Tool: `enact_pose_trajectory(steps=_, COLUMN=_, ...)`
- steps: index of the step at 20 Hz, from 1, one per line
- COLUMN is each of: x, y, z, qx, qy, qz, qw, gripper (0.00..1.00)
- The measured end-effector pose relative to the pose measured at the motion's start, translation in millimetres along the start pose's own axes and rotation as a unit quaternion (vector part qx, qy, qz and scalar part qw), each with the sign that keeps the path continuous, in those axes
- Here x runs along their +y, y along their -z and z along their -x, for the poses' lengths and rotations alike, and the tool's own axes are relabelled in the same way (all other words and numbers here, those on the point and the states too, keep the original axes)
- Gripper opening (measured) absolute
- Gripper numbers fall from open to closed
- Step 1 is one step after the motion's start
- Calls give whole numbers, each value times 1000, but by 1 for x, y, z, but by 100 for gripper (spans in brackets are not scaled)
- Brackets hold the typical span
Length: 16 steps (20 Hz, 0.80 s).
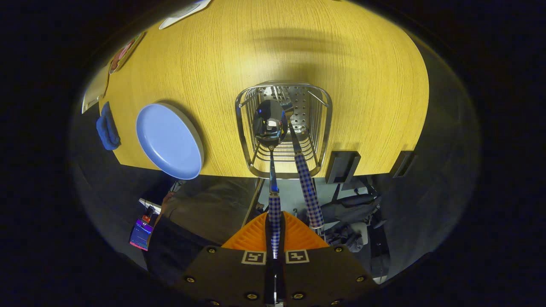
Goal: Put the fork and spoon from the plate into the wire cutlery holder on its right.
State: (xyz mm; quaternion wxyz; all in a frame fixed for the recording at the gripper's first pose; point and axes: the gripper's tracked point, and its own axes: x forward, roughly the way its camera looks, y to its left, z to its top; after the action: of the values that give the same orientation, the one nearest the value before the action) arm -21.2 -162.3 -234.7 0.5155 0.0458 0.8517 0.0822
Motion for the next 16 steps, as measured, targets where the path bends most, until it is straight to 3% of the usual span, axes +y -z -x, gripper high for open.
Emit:
enact_pose_trajectory(steps=9, x=-3, y=-12, z=0, qx=32, qy=29, qz=10, qw=999, gripper=2)
enact_pose_trajectory(steps=10, x=-4, y=-16, z=2, qx=35, qy=33, qz=13, qw=999, gripper=6)
enact_pose_trajectory(steps=16, x=-2, y=-27, z=2, qx=33, qy=47, qz=16, qw=998, gripper=9)
